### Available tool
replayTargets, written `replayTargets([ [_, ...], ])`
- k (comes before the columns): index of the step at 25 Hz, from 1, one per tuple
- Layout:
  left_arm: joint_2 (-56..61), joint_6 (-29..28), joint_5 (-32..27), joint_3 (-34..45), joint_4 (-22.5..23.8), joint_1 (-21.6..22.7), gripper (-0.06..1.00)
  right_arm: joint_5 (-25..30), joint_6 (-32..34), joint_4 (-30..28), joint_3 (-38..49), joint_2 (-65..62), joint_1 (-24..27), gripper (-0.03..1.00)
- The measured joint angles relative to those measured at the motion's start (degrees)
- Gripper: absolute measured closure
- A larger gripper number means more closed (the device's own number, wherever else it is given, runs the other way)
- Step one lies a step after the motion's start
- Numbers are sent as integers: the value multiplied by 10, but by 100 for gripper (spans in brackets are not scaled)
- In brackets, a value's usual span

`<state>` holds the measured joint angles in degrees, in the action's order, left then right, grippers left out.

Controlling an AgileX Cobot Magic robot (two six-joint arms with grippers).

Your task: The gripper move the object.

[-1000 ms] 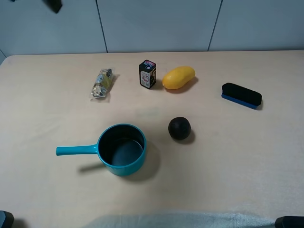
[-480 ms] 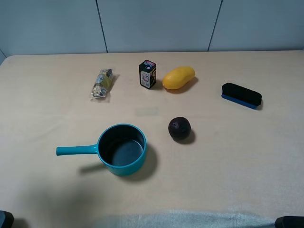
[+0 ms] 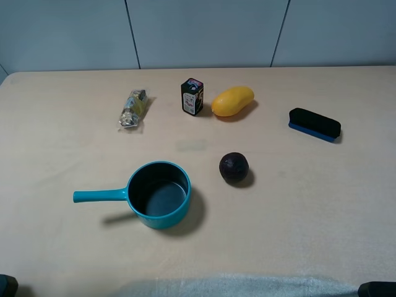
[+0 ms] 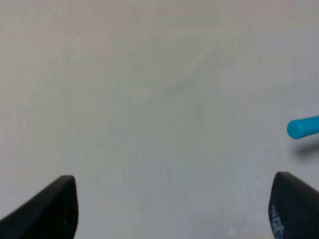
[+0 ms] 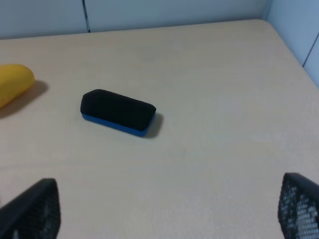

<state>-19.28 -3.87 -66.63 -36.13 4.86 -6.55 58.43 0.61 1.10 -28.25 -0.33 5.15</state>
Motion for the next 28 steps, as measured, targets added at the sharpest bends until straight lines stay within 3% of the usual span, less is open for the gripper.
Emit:
replayTargets([
  [10, 76, 7, 4, 61, -15, 3, 17, 0, 0, 0, 0, 0, 0, 31],
  [28, 194, 24, 10, 64, -15, 10, 17, 0, 0, 0, 0, 0, 0, 31],
])
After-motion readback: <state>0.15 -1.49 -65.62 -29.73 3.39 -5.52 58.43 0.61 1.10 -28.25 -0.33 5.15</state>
